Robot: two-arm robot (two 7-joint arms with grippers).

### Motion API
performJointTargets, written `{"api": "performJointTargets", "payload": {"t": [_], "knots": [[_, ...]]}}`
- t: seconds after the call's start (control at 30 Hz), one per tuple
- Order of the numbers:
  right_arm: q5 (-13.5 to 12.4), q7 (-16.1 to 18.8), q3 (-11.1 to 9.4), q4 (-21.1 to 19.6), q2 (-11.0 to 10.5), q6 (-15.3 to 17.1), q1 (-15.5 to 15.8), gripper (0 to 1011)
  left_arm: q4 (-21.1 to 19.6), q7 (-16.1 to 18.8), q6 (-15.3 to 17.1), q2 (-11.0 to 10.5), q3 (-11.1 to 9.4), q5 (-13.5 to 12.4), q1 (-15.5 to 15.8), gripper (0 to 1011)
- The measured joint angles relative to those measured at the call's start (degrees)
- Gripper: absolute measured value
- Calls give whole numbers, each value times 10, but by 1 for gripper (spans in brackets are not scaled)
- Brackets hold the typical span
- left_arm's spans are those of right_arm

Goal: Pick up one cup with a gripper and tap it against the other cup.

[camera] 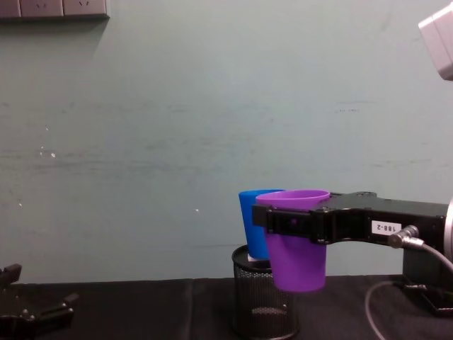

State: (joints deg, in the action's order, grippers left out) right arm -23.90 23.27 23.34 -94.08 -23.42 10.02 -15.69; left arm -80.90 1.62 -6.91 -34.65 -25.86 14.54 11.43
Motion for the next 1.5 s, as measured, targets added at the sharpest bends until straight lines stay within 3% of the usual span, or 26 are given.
{"api": "performJointTargets", "payload": {"t": [1.1,1.3,1.5], "knots": [[-2,-1,2,4,1,-2,-4,762,0,0,0,0,0,0,0,1000],[-8,-12,4,30,17,5,-24,762,0,0,0,0,0,0,0,1000],[-14,-28,5,82,46,18,-61,762,0,0,0,0,0,0,0,1000]]}}
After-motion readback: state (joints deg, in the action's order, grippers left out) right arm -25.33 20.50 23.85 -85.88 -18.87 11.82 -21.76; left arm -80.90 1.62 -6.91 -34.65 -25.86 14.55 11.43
